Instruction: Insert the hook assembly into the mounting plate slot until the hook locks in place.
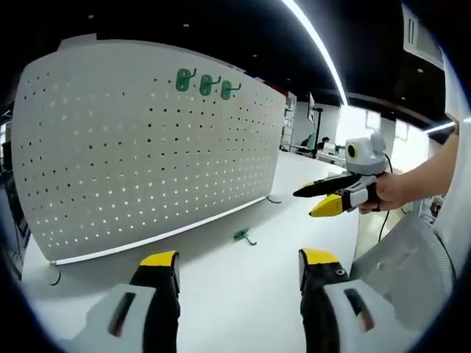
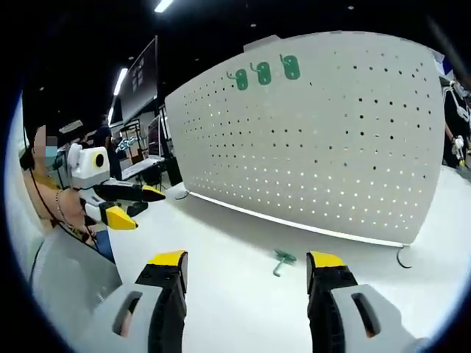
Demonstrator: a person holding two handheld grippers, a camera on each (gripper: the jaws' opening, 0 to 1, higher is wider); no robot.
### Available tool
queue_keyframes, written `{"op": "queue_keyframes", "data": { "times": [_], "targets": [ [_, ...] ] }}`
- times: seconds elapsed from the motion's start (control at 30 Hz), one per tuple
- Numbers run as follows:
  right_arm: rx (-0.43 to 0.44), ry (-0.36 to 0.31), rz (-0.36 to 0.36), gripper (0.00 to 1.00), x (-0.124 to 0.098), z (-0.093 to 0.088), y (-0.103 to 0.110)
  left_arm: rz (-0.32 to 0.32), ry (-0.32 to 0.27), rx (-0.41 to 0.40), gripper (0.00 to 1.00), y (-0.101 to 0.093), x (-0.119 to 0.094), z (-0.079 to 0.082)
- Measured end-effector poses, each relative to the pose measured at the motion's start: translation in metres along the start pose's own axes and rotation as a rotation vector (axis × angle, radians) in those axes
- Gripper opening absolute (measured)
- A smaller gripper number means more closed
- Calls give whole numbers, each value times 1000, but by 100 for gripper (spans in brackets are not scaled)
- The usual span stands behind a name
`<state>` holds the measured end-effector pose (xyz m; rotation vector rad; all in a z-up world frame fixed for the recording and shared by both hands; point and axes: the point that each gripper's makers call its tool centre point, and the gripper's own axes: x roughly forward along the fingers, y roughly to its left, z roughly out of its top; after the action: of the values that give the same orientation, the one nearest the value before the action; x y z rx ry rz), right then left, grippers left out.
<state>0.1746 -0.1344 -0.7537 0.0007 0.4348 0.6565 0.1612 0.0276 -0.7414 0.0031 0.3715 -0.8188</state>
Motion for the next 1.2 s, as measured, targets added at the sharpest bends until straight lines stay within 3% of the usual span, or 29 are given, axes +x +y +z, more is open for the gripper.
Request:
{"op": "queue_keyframes", "data": {
  "times": [0.2,0.67,1.2],
  "targets": [
    [17,37,-6,63,0,-8,-1,-3,4,0,68,-1,0,-1],
    [23,52,1,65,1,-9,-1,-8,14,7,68,0,4,0],
    [23,72,20,65,-4,-16,5,-87,137,75,68,-3,31,-7]
  ]
}}
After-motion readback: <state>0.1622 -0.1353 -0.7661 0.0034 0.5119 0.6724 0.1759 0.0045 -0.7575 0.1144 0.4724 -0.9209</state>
